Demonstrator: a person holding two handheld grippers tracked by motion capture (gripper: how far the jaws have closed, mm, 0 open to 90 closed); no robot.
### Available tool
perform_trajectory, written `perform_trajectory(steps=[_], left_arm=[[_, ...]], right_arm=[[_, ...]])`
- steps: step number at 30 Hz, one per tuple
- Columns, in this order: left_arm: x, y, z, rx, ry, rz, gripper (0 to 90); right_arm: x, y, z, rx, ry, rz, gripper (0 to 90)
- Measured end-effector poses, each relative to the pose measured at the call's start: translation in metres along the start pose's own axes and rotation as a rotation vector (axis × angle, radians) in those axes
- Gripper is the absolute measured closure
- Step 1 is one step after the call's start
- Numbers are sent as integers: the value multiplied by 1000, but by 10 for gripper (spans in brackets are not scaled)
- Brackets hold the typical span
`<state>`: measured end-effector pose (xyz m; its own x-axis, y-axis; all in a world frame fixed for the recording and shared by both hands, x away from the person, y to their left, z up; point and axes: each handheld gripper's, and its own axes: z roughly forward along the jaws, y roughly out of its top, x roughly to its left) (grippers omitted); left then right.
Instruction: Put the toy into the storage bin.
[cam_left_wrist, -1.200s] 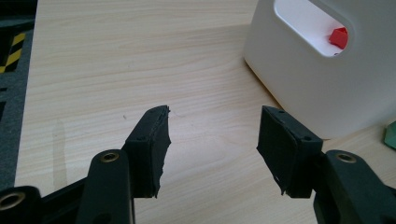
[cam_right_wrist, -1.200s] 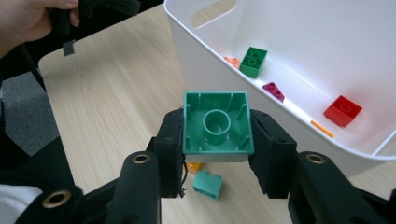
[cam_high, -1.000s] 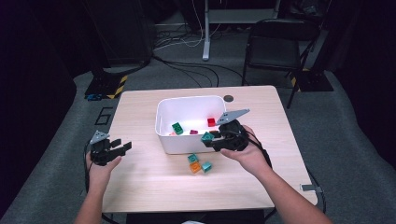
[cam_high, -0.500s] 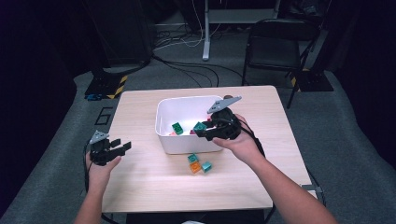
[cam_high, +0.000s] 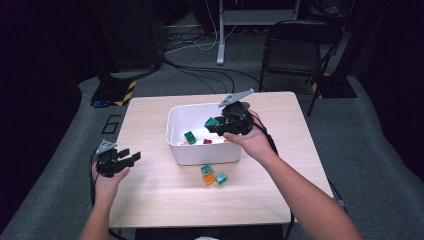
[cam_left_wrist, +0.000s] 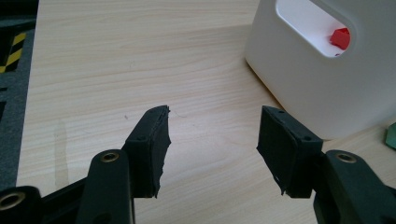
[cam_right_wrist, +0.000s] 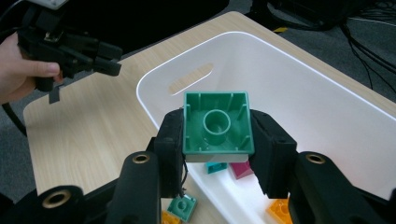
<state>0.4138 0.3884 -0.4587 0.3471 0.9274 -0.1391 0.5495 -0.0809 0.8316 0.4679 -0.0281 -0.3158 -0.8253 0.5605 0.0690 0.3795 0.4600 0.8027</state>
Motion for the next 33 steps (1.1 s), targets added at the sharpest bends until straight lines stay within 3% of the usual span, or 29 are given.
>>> perform_trajectory(steps=[11,22,33], left_arm=[[0,0,-1,0,-3,-2,430],[0,1,0,1,-3,-1,430],[2,1,-1,-2,-4,-4,430]], right_arm=[[-19,15,21,-10,-34,7,583],[-32,27,52,15,-85,50,583],[-43,26,82,28,-144,80,582]])
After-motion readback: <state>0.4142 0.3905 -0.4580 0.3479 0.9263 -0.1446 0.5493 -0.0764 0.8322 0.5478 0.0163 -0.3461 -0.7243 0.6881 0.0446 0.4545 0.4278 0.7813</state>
